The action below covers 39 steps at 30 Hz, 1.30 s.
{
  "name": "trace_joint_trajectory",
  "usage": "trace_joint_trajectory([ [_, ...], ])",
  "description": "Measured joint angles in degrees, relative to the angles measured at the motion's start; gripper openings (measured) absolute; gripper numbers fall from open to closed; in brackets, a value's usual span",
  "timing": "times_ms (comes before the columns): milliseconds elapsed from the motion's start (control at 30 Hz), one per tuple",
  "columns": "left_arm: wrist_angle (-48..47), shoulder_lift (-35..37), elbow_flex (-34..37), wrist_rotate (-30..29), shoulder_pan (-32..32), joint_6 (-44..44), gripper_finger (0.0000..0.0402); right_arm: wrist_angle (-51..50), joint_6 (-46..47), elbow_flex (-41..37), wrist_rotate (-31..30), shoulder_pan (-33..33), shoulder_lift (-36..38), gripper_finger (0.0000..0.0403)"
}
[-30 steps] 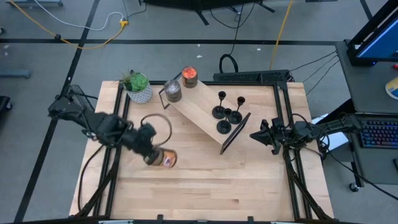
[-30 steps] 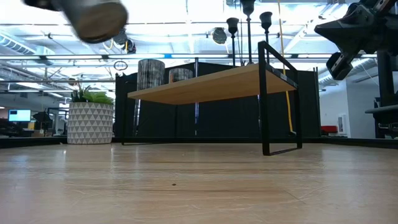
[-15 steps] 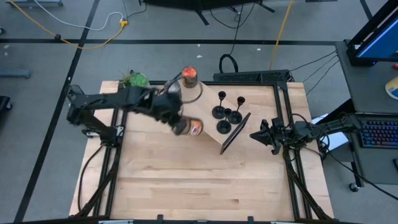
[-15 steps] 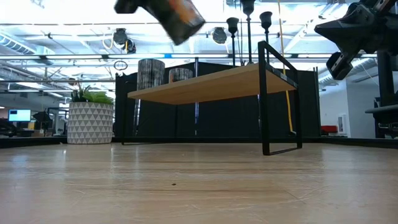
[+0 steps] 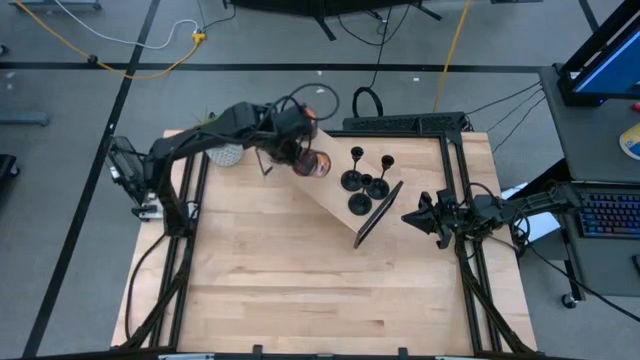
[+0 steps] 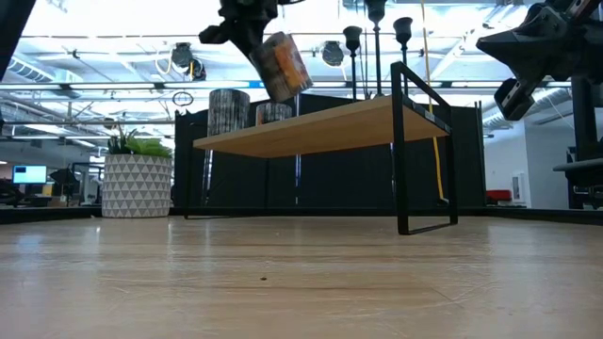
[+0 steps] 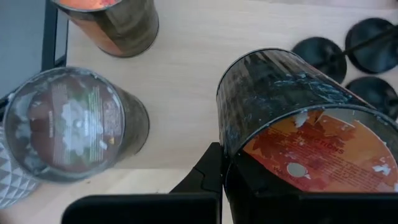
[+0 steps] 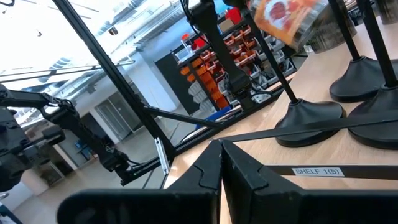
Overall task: Pick & Place candle stick holders
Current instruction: Put the orange scented candle on the shelf
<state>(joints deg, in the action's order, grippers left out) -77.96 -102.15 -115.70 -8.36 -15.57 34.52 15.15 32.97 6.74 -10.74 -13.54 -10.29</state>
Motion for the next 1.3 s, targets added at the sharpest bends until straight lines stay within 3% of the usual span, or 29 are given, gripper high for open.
trace_joint_trajectory([
  [700,1.69,-2.72,-0.46,2.06,-6.35,-0.13,0.0001,0.01,-0.68,0.00,0.00,0.00,-0.01,0.0002],
  [1300,2.99,-3.58,-0.43,2.32,-7.68,-2.64,0.0001,0.03,-0.53,0.00,-1.49,0.00,0.01,0.0002],
])
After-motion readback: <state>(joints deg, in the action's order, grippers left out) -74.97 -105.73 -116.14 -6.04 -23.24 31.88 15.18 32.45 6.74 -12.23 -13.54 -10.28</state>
